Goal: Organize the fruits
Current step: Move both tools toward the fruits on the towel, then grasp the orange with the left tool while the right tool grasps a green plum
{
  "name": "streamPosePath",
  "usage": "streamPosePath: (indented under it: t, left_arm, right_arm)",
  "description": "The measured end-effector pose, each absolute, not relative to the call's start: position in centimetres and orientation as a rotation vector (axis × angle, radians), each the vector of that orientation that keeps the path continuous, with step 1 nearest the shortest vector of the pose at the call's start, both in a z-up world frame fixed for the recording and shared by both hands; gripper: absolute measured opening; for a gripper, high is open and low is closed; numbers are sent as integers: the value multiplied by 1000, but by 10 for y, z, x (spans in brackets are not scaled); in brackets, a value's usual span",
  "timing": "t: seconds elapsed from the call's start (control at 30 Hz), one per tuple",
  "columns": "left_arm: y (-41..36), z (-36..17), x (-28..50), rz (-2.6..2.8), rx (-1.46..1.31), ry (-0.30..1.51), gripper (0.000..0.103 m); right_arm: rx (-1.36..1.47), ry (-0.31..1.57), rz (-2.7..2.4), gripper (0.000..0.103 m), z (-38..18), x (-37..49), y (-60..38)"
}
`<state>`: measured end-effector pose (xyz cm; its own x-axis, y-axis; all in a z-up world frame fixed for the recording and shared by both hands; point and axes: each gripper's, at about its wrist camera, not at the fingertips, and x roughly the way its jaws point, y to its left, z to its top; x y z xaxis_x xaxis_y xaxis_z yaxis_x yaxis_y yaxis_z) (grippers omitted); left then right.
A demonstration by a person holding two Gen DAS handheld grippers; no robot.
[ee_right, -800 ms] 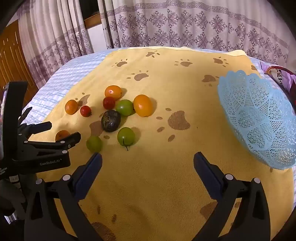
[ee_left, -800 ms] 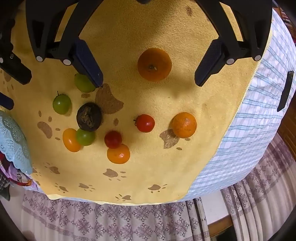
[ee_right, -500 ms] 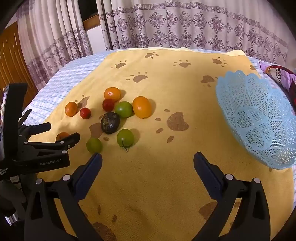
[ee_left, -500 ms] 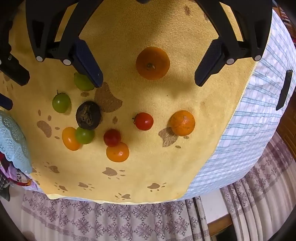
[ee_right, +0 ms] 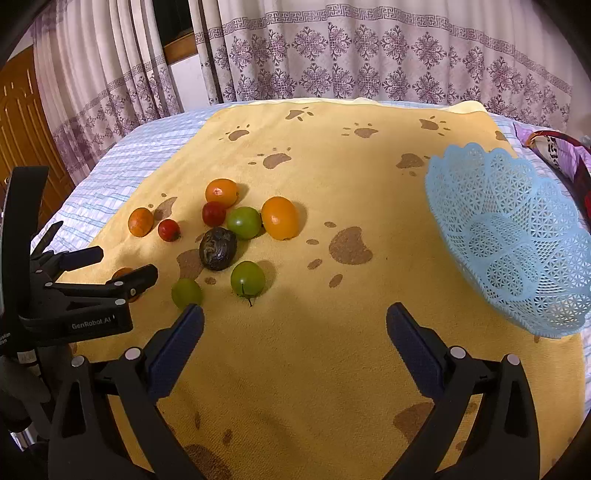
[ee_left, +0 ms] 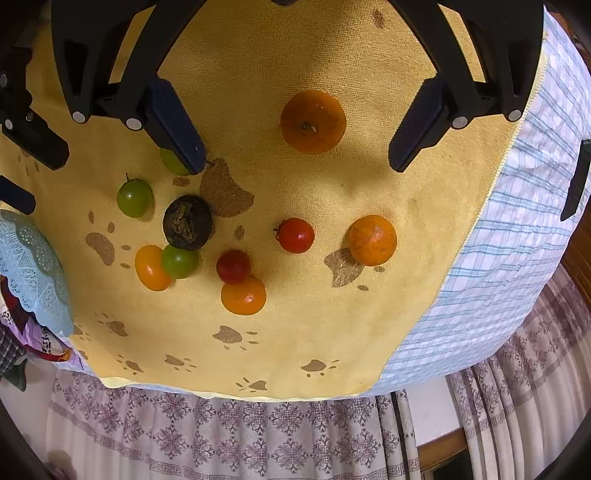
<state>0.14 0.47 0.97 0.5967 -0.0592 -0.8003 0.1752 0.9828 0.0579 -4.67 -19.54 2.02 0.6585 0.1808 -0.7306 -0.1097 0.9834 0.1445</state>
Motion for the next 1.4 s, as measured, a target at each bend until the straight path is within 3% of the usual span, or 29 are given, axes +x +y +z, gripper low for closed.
streamPosePath:
  t: [1.3, 1.4]
  left_arm:
    - [30, 36, 22, -69, 162, 863, 98]
    - [32, 31, 29, -94, 147, 905, 98]
  right_arm:
    - [84, 852, 244, 100, 36, -11, -176]
    - [138, 902, 242, 87, 25, 0, -177]
